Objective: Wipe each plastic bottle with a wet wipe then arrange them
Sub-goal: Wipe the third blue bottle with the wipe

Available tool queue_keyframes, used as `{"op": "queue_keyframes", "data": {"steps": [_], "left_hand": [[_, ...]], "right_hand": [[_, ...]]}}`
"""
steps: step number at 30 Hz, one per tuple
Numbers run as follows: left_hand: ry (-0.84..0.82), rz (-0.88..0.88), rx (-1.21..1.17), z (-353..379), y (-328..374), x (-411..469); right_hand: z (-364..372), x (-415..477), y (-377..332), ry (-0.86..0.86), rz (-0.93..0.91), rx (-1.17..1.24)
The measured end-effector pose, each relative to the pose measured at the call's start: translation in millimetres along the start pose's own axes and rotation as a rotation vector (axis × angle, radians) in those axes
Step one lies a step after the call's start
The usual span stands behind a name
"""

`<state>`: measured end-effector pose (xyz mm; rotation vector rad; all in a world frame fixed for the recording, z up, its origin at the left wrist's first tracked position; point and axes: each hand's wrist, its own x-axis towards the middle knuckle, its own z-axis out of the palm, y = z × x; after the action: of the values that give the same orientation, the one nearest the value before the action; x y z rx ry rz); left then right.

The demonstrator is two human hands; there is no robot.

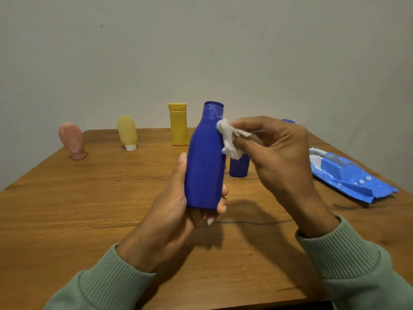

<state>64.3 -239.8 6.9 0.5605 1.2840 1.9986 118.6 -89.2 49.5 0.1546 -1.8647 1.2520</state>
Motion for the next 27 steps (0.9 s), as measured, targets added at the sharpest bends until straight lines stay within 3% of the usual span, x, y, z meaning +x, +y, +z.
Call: {"op": "queue_keyframes", "data": {"steps": [2, 7, 13, 17, 21, 27], "left_hand": [[0.006, -0.008, 0.034, 0, 0, 0], [0.015, 0.011, 0.059, 0, -1, 1], [0.017, -0.015, 0.226, 0, -4, -2], [0.033, 0.040, 0.348, -2, -4, 3], [0.022, 0.074, 0.440, -1, -7, 2], [0.051, 0.175, 0.565, -3, -8, 1]], "right_hand": [[-3, 1, 0, 0.039, -0.005, -0.012], [-9, 5, -1, -0.062, -0.015, -0.086], [-11, 6, -3, 0.115, -0.078, -0.111], [-11, 4, -4, 0.062, -0.215, -0.321], [-11, 3, -3, 0.155, -0.282, -0.465], [-5, -3, -11, 0.014, -0.346, -0.610]]}}
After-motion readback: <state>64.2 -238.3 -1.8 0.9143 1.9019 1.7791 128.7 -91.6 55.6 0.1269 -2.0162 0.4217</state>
